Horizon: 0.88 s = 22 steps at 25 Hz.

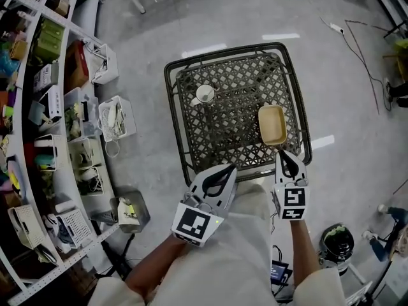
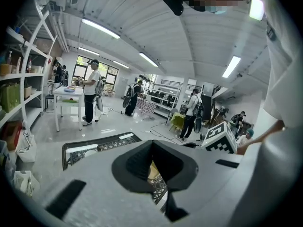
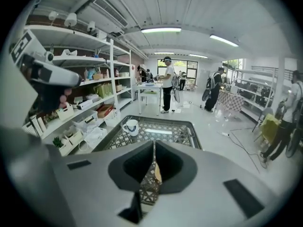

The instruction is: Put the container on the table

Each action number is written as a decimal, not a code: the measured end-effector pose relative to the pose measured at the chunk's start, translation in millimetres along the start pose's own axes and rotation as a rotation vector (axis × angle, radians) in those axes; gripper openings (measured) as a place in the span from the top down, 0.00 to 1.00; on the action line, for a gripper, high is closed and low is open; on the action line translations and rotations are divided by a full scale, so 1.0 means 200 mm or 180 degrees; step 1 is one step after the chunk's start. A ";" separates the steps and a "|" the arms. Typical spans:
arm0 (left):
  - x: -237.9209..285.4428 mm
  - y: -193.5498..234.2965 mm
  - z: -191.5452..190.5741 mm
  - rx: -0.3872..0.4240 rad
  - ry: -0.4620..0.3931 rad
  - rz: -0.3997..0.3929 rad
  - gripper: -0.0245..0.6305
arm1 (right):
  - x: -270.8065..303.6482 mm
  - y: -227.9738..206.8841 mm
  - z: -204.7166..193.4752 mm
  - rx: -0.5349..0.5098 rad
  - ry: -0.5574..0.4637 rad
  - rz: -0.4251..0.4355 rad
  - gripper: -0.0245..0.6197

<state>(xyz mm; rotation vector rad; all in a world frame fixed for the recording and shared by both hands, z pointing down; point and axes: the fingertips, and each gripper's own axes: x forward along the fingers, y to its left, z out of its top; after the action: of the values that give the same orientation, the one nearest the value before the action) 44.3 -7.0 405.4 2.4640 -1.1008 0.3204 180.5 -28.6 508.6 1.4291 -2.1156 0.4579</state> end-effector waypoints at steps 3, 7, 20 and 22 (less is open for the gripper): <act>-0.01 -0.02 0.02 0.0131 -0.0056 -0.0068 0.93 | -0.12 0.05 0.09 0.0145 -0.0115 0.0015 0.92; -0.04 -0.06 0.10 0.0153 -0.0156 -0.0118 0.93 | -0.30 0.09 0.24 0.0263 -0.0384 -0.0056 0.92; -0.11 -0.17 0.24 0.0304 -0.0381 -0.0341 0.93 | -0.75 0.10 0.48 0.0507 -0.0904 -0.0234 0.93; -0.13 -0.17 0.26 0.0254 -0.0385 -0.0309 0.93 | -0.77 0.11 0.47 0.0479 -0.0903 -0.0252 0.93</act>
<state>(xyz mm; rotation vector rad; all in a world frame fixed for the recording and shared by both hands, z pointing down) 55.5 6.3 340.3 2.6273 -1.0300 0.1913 182.4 41.7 342.2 1.7455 -2.2730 0.4110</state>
